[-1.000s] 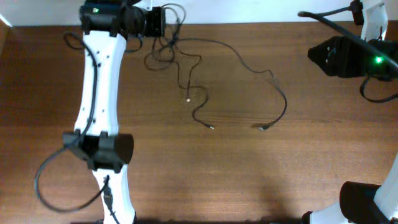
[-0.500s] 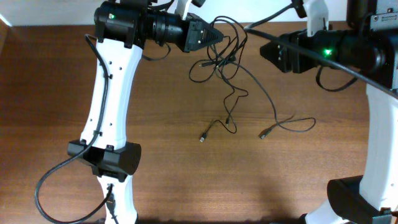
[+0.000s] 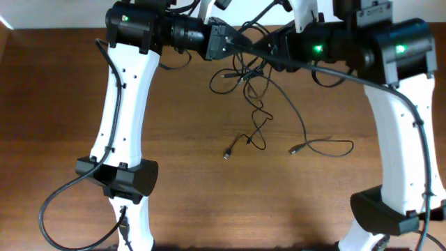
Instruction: Untangle cables
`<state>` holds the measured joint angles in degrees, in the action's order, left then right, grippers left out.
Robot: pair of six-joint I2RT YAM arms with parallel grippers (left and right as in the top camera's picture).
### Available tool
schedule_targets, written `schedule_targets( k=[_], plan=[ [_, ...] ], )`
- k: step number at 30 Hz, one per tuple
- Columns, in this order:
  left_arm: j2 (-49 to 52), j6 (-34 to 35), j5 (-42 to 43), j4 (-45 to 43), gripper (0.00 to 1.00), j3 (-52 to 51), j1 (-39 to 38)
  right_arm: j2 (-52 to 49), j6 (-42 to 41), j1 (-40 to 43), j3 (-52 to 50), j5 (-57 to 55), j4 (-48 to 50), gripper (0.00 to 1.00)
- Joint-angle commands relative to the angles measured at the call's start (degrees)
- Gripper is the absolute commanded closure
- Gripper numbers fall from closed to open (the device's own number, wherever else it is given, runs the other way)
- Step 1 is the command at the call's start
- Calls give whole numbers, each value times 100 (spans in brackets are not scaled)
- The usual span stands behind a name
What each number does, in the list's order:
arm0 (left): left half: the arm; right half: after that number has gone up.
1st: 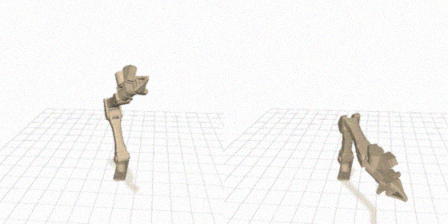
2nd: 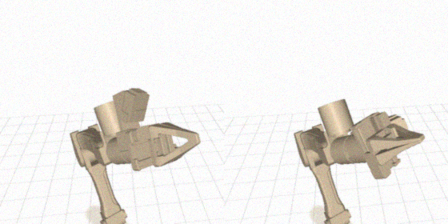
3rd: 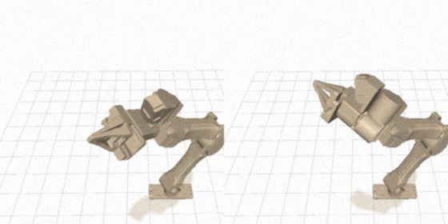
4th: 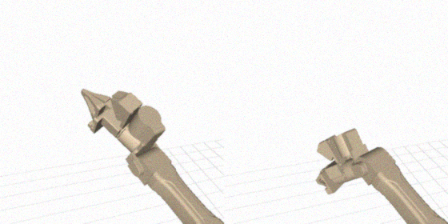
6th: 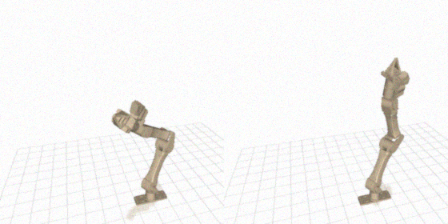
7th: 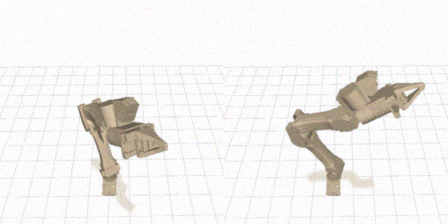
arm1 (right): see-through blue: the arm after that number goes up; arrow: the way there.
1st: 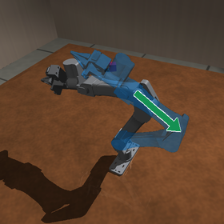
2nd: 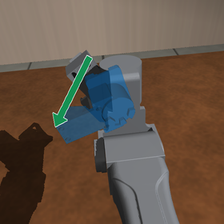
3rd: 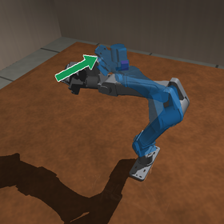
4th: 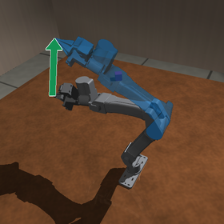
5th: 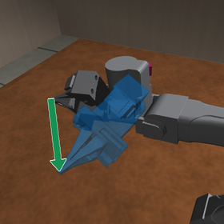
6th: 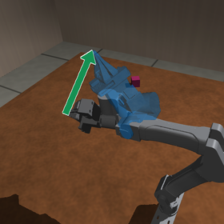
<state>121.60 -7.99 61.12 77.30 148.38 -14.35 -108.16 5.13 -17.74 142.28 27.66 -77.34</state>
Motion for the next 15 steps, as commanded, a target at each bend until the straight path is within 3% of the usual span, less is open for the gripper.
schedule_targets(
  k=[1,4,5,6,11,15],
  plan=[
    [-216,-70,170,42,99,28,9,-291,59,-31,2,-439,92,48],
    [-216,-70,166,46,98,28,9,-354,35,-20,2,-673,240,89],
    [-216,-70,162,44,96,28,9,-341,-52,-20,4,-804,293,96],
    [-216,-72,90,42,94,28,11,-328,-219,-20,7,-940,352,96],
    [-216,-68,-2227,105,81,28,9,4,-1084,-20,9,-1303,717,96],
    [-216,-70,-2708,118,69,28,9,332,-1467,-26,9,-1266,737,96]
  ],
)
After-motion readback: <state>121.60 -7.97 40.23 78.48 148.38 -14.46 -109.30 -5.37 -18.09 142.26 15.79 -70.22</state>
